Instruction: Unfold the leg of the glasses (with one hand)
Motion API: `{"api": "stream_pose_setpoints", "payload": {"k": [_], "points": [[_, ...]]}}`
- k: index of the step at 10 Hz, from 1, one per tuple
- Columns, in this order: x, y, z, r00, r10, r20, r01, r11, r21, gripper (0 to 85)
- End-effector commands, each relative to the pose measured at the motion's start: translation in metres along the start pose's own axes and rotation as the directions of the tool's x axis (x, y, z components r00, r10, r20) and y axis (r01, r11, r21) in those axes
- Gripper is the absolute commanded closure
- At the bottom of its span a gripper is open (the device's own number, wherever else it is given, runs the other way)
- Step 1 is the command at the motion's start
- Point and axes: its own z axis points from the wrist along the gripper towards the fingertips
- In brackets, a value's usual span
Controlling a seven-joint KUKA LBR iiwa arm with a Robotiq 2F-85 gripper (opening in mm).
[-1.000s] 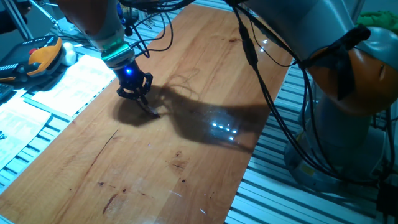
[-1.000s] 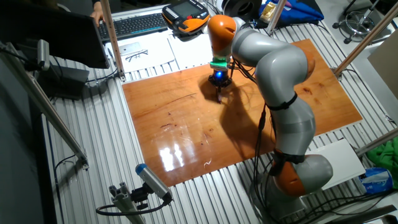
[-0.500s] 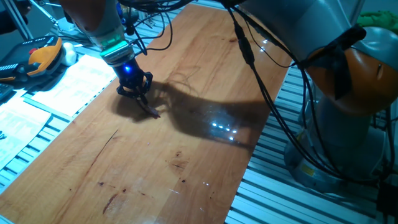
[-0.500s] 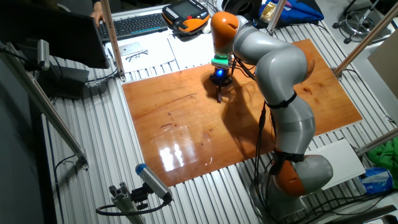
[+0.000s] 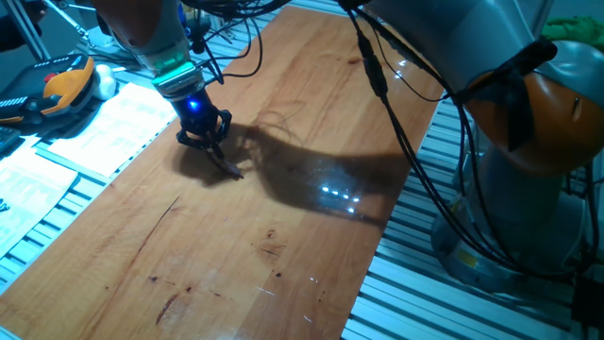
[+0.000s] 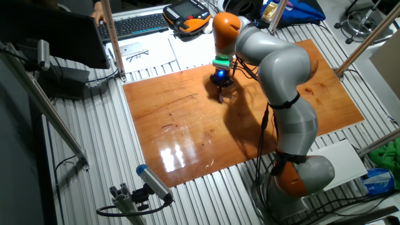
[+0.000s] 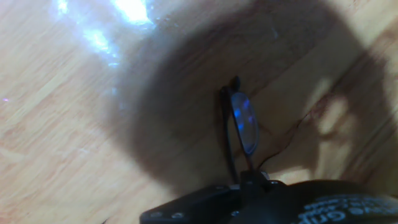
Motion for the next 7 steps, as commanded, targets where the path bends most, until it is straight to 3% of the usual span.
{"api": "stream_pose_setpoints", "payload": {"k": [1,2,4,7], "points": [[-0.0002,0.0003,0.0002,1.000,-0.008,0.014,0.008,1.000,-0.001,85.0],[-0.0010,0.0007,0.0012,0.999,-0.016,0.033,0.016,1.000,0.012,85.0],[-0.0030,0.0014,0.0032,1.000,0.001,0.016,-0.001,1.000,-0.012,85.0],[-0.0035,0.0007,0.0025,0.999,0.037,0.016,-0.036,0.999,-0.038,34.0]]}}
